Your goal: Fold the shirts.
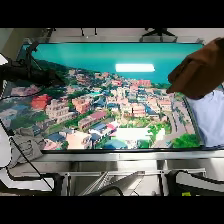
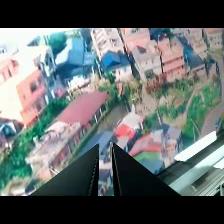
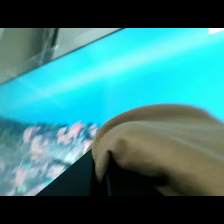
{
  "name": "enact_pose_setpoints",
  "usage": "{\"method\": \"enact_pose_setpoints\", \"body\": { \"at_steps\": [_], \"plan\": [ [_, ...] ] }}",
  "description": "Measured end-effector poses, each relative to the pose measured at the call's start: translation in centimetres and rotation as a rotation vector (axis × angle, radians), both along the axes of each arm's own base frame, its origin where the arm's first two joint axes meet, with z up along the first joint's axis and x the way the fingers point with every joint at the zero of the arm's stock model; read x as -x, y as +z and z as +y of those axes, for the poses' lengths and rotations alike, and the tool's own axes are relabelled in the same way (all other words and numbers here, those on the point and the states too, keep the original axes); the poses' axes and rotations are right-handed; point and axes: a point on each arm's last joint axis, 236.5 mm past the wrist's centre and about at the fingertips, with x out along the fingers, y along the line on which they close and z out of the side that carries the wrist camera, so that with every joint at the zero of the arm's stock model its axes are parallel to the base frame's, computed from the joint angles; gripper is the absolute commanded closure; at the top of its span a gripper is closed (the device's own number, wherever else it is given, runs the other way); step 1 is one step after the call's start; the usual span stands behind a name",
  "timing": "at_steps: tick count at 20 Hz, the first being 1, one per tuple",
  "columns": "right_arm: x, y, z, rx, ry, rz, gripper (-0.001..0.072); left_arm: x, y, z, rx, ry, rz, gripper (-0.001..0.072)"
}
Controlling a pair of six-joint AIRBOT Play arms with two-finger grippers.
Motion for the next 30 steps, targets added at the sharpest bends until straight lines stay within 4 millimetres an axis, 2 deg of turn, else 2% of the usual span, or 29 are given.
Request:
{"method": "enact_pose_setpoints", "body": {
  "at_steps": [2, 3, 5, 8, 10, 11, 14, 17, 21, 23, 27, 30],
  "plan": [
    [-1.0, -0.9, -4.0, -0.032, -0.058, -0.008, 0.0695, -0.3, 0.1, 0.0, 0.0, 0.009, -0.011, 0.0608],
    [-1.6, -0.9, -5.4, -0.059, -0.064, -0.025, 0.0695, -0.6, 0.1, 0.1, 0.0, 0.016, -0.019, 0.0608],
    [-2.7, 0.3, -6.8, -0.095, -0.049, -0.092, 0.0695, -1.2, 0.3, 0.1, 0.0, 0.031, -0.04, 0.0608],
    [-3.4, 2.8, -8.3, -0.089, -0.054, -0.187, 0.0696, -1.9, 0.5, -0.2, 0.002, 0.045, -0.068, 0.0608],
    [-2.8, 2.7, -10.0, -0.077, -0.095, -0.177, 0.0697, -2.2, 0.6, -0.6, 0.002, 0.045, -0.081, 0.0608],
    [-2.2, 1.9, -10.9, -0.081, -0.125, -0.14, 0.0697, -2.2, 0.6, -0.8, 0.002, 0.042, -0.083, 0.0608],
    [1.3, -3.1, -13.7, -0.064, -0.217, 0.075, 0.0697, -2.0, 0.6, -1.6, 0.002, 0.026, -0.085, 0.0608],
    [7.8, -10.0, -15.8, -0.023, -0.332, 0.365, 0.0696, -1.4, 0.5, -2.3, 0.003, 0.0, -0.07, 0.0608],
    [16.7, -15.6, -16.4, -0.039, -0.498, 0.569, 0.0695, -0.3, 0.2, -2.7, 0.002, -0.035, -0.033, 0.0607],
    [20.2, -18.6, -16.0, -0.075, -0.555, 0.651, 0.0695, 0.3, 0.1, -2.8, 0.002, -0.052, -0.014, 0.0608],
    [24.6, -24.1, -14.4, -0.144, -0.59, 0.795, 0.0695, 1.5, -0.1, -3.0, 0.001, -0.088, 0.028, 0.0607],
    [26.7, -26.1, -14.1, -0.132, -0.601, 0.87, 0.0677, 2.1, -0.2, -3.0, 0.0, -0.103, 0.046, 0.0607]
  ]
}}
